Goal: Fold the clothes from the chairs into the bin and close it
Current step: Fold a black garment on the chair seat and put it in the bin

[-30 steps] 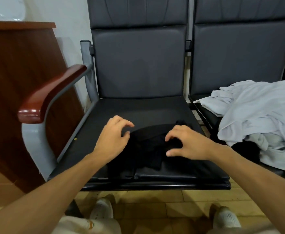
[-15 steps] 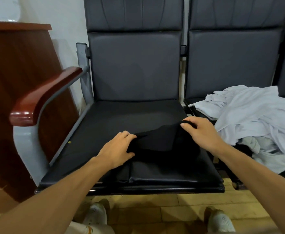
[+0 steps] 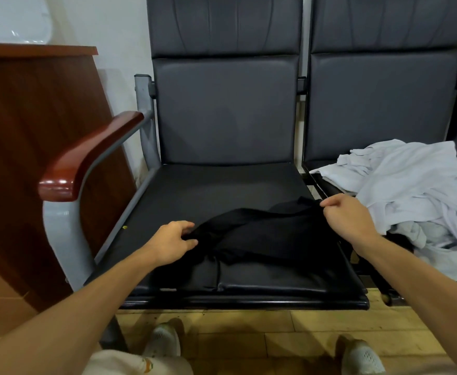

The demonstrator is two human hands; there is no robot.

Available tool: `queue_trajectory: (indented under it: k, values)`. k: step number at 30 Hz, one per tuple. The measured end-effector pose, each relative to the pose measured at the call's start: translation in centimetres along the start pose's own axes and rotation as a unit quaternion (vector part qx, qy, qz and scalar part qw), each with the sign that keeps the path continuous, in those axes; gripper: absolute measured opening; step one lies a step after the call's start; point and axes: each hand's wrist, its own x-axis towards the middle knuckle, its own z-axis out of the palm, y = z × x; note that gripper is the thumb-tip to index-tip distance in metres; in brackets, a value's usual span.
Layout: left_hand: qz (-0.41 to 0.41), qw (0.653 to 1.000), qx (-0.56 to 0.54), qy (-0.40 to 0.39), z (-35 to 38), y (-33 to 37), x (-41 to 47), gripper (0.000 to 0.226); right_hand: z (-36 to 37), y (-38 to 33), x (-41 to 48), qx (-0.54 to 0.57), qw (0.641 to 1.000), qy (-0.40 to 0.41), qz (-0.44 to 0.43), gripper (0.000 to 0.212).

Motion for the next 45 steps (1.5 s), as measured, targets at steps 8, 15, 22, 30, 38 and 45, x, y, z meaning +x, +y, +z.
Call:
queue_trajectory:
  k: [8, 15, 22, 30, 38, 45]
  values:
    - [-0.026, 0.946, -0.306, 0.106, -0.3, 1.8, -0.6, 0.015, 3.8, -3.6, -3.7, -0.199, 0.906, -0.068, -0.367, 0.048]
    - [-0.050, 0.876, -0.462, 0.128, -1.6, 4.5, -2.1, 0.022, 5.7, -4.2, -4.5, -0.280, 0.860, -0.148, -0.401, 0.026]
    - [-0.024, 0.911, -0.390, 0.135, -1.7, 3.7, -2.6, 0.019, 3.9, -3.5, -3.0, -0.214, 0.932, -0.078, -0.280, 0.034]
    - [0.039, 0.995, 0.071, -0.066, 0.0, 3.5, -2.6, 0.053, 2.0, -2.8, -3.1, -0.176, 0.962, -0.153, -0.143, 0.008]
    - [0.144, 0.985, 0.034, -0.091, 4.2, 6.2, -1.7, 0.071, 1.4, -3.8, -3.4, 0.156, 0.970, -0.159, -0.100, 0.023]
    - [0.230, 0.930, 0.270, -0.092, 6.3, 6.2, -2.0, 0.053, 0.6, 1.2, -1.0, -0.202, 0.936, -0.249, -0.146, 0.052]
